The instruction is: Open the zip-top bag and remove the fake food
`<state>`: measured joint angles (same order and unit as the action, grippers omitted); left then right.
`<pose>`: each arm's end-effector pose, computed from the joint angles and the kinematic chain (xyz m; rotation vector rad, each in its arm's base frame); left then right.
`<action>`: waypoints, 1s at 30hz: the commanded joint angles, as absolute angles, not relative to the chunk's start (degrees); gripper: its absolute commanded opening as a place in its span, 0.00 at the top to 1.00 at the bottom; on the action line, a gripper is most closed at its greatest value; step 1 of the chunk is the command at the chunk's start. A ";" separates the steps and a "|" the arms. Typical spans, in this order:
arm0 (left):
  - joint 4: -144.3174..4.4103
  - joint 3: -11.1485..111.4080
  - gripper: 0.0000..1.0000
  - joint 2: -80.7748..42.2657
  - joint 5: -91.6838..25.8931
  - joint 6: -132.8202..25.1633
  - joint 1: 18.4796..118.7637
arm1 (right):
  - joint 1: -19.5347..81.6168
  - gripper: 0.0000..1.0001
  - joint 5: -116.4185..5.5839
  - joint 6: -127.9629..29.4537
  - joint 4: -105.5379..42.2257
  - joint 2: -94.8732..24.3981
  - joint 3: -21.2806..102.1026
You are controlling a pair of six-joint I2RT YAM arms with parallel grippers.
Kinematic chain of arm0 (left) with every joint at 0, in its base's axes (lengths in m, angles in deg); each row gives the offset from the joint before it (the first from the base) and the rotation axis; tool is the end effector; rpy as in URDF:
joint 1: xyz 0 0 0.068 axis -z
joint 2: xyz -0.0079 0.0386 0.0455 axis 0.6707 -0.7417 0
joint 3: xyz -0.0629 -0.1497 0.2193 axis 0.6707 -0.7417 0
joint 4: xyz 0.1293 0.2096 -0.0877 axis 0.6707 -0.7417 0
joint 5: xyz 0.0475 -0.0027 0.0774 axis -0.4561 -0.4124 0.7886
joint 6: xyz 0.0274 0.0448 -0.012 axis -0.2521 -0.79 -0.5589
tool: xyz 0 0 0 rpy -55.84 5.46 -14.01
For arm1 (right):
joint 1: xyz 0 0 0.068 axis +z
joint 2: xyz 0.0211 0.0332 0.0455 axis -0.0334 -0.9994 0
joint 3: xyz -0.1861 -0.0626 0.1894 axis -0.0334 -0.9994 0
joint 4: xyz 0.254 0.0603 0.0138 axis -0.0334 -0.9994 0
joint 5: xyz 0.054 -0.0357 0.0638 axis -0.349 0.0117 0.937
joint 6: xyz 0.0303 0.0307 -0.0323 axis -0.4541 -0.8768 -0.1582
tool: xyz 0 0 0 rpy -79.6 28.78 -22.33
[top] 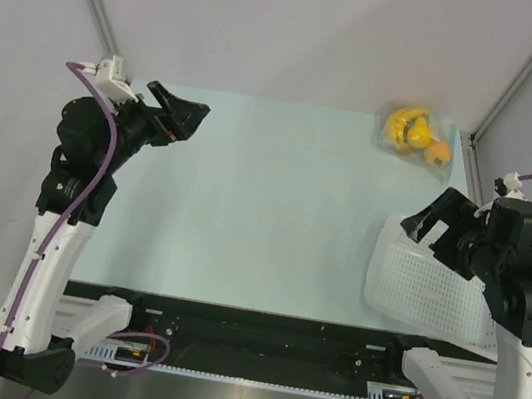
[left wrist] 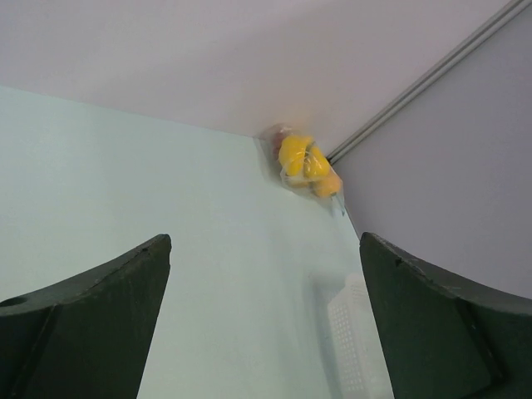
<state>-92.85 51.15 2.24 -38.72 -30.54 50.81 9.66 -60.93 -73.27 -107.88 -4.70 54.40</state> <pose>0.1810 -0.0364 0.4616 -0.1793 1.6434 -0.7814 0.0902 0.0136 0.4513 0.4320 2.2186 0.4058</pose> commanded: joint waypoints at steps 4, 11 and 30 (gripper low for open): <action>-92.54 52.41 0.01 -0.27 -40.46 -32.18 56.08 | 8.77 0.00 -62.53 -70.83 -107.35 -12.15 57.93; -92.53 52.93 0.01 -6.59 -37.82 -33.94 68.39 | -5.46 0.00 -52.08 -71.88 -93.84 -24.81 59.79; -99.56 64.97 0.00 -20.32 -48.55 -61.70 74.55 | -20.32 0.00 -44.69 -81.55 -49.08 -67.25 64.52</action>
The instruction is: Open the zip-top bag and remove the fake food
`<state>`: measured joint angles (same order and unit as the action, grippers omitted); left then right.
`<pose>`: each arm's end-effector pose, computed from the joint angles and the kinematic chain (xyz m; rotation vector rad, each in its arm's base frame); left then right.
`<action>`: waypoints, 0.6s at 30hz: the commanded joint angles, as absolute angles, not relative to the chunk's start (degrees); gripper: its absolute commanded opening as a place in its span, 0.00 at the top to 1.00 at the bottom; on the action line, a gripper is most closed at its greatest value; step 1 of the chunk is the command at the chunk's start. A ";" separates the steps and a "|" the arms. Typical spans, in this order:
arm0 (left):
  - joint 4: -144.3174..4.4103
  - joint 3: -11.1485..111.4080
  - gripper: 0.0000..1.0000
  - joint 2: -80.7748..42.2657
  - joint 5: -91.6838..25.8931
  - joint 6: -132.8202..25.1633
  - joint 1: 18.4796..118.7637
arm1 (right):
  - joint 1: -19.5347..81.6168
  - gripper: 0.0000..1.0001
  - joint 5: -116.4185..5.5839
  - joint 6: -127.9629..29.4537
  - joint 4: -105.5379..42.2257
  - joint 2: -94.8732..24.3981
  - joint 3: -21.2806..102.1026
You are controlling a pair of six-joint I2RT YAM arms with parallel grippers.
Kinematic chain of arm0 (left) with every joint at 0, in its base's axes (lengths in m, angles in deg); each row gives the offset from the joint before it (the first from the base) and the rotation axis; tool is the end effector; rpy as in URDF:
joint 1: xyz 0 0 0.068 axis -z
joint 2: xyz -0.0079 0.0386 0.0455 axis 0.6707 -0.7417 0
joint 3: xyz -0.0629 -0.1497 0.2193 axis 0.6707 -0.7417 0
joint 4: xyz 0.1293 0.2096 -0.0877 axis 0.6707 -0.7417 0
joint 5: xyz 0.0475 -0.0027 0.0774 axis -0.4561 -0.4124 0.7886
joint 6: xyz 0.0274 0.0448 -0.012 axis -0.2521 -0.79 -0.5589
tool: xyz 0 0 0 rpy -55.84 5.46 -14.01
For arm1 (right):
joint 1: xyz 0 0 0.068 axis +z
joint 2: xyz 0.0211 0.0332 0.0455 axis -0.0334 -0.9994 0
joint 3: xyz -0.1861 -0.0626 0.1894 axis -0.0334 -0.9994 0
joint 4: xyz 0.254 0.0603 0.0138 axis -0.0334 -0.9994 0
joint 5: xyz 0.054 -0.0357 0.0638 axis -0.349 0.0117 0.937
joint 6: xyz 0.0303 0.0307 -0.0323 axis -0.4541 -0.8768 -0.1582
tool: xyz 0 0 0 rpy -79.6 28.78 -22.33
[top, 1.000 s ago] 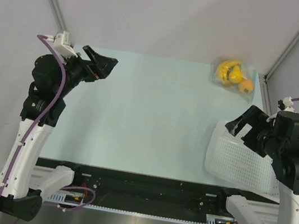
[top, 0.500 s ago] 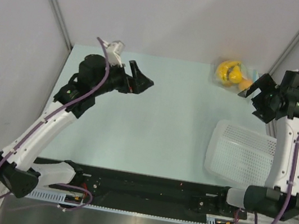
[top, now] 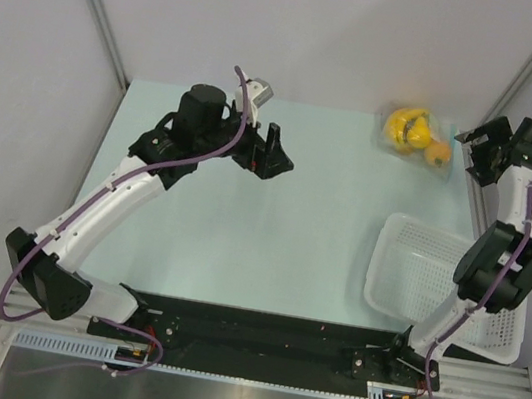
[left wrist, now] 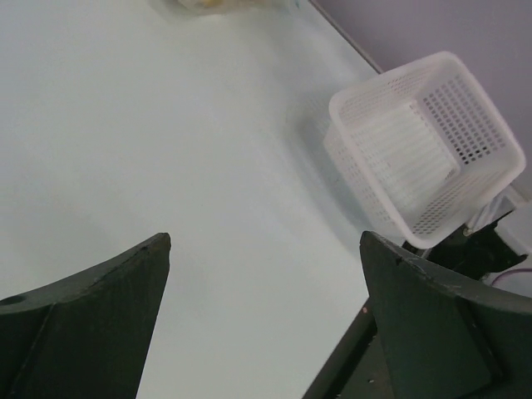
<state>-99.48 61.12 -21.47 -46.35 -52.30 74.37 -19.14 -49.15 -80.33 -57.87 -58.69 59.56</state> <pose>0.2474 -0.1717 0.4149 0.5925 1.9428 -0.8815 0.3997 -0.1447 0.3221 0.9721 1.9967 0.4308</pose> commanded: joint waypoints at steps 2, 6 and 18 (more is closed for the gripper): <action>-100.97 65.32 0.00 -19.88 -47.40 -63.47 74.55 | -20.32 0.00 -44.69 -80.50 -51.00 -73.74 70.40; -103.25 65.24 0.00 -18.82 -44.16 -67.23 74.55 | -19.89 0.00 -45.39 -78.22 -52.16 -81.50 77.09; -104.23 64.18 0.00 -20.57 -41.51 -69.36 74.55 | -16.19 0.00 -50.14 -87.17 -48.63 -90.82 81.57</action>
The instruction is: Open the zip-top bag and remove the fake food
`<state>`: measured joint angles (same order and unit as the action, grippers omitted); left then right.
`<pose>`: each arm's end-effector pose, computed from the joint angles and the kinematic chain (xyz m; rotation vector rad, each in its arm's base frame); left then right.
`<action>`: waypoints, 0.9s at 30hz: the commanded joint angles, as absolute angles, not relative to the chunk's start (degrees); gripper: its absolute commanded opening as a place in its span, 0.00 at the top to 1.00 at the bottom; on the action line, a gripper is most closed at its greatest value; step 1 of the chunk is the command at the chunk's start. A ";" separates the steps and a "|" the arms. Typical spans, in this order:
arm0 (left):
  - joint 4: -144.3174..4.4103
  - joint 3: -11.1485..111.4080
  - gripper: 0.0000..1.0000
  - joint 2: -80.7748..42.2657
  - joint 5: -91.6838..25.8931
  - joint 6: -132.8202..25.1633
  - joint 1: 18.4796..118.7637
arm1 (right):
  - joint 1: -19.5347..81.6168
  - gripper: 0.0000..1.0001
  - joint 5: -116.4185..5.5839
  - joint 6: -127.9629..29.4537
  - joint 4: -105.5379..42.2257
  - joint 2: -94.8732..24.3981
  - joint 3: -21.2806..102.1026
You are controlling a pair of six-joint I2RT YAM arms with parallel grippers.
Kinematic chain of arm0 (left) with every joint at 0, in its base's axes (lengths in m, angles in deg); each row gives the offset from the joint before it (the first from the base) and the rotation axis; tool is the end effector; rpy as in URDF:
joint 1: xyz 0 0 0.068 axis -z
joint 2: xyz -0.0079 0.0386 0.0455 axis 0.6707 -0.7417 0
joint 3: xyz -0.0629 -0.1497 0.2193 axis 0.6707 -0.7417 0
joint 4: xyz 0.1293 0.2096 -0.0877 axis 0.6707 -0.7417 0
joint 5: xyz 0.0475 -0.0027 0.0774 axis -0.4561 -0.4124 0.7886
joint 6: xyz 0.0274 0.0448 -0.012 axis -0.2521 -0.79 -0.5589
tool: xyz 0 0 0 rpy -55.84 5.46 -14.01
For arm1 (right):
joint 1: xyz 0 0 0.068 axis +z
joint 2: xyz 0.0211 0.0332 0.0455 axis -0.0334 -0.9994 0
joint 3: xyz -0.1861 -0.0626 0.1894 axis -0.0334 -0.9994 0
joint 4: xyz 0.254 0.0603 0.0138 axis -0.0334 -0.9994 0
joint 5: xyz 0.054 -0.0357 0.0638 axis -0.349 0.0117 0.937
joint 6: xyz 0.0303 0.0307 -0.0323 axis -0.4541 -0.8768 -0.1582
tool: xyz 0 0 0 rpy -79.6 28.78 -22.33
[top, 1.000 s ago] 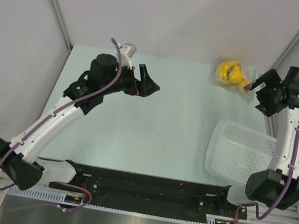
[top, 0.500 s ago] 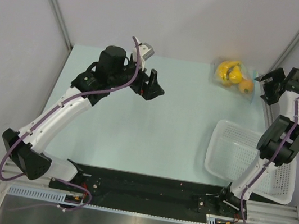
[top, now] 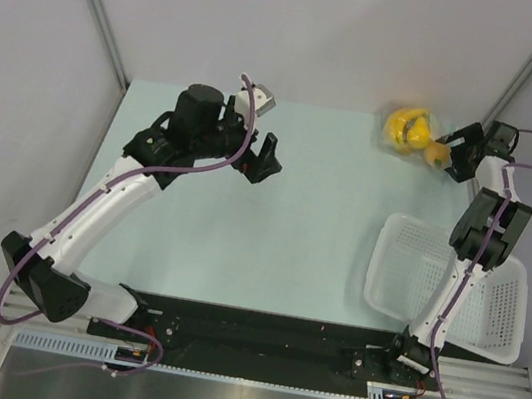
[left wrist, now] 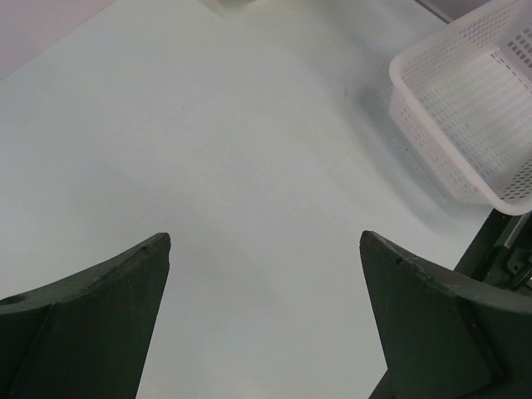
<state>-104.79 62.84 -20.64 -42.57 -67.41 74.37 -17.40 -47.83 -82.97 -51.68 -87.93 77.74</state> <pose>0.2410 -0.1650 0.4195 0.7934 1.8776 -0.6483 0.5072 -0.1679 0.2015 1.0310 2.0705 0.4951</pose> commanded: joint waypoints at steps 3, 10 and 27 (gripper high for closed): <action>-104.14 64.62 0.00 -21.63 -41.42 -68.84 74.55 | -14.35 0.00 -52.42 -86.04 -52.85 -93.81 86.74; -103.17 66.29 0.00 -24.18 -43.35 -65.94 74.55 | -8.46 0.00 -49.80 -81.73 -57.69 -94.44 89.33; -100.98 66.47 0.01 -31.04 -53.02 -56.88 74.55 | -10.38 0.00 -47.06 -87.62 -45.02 -69.36 58.71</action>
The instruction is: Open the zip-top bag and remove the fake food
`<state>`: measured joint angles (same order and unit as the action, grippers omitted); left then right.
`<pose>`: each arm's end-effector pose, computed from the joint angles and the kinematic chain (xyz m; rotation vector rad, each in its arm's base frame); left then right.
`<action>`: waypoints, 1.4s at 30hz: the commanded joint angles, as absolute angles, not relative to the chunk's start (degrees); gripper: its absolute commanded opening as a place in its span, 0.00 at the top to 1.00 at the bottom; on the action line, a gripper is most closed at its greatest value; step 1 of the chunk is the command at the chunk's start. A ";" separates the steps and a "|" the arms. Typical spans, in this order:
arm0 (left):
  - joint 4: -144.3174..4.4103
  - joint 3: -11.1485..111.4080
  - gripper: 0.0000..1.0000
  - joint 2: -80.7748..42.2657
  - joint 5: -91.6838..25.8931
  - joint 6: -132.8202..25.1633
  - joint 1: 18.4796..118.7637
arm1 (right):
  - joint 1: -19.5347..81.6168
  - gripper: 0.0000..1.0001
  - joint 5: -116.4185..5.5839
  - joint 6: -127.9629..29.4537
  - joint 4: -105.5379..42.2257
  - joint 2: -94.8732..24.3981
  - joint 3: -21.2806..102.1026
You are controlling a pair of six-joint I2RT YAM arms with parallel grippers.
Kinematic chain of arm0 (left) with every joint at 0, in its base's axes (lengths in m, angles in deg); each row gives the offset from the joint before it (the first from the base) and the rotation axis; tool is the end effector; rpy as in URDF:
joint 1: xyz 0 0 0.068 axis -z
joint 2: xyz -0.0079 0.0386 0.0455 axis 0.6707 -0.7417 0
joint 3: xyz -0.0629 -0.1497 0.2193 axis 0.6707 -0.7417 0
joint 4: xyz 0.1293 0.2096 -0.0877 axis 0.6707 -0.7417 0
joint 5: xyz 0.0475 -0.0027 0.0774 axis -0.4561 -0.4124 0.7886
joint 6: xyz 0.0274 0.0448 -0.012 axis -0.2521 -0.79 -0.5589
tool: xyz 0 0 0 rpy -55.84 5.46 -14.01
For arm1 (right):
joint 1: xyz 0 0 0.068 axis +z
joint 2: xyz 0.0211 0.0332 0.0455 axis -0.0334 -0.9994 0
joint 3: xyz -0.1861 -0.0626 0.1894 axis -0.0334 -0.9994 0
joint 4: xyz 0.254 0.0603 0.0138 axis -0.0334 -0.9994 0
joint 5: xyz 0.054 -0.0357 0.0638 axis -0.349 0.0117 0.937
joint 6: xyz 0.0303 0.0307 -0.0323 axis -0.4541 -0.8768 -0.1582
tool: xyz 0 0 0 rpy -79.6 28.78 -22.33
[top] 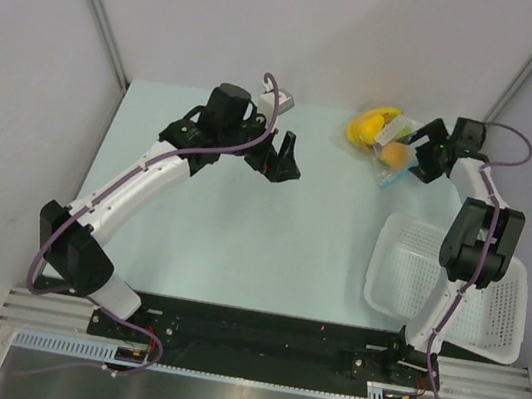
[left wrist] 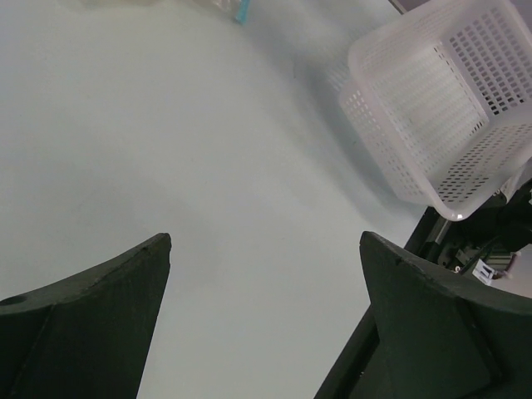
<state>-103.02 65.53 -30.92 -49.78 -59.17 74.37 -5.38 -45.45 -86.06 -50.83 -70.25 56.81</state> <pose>0.2816 -0.1956 0.3856 0.7504 2.0314 -0.8573 0.4597 -0.0480 0.2308 0.8828 2.2205 0.6677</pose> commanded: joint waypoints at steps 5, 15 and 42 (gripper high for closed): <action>-100.01 64.80 0.02 -30.07 -52.85 -57.23 74.55 | -12.67 0.00 -49.26 -87.26 -47.14 -75.52 65.75; -99.83 61.72 0.05 -29.98 -53.28 -58.03 74.55 | -12.76 0.12 -46.53 -86.38 -41.71 -87.48 75.61; -78.83 73.75 0.17 -41.83 -56.62 -48.72 74.55 | -7.15 1.00 -32.91 -61.37 -52.49 -80.11 85.89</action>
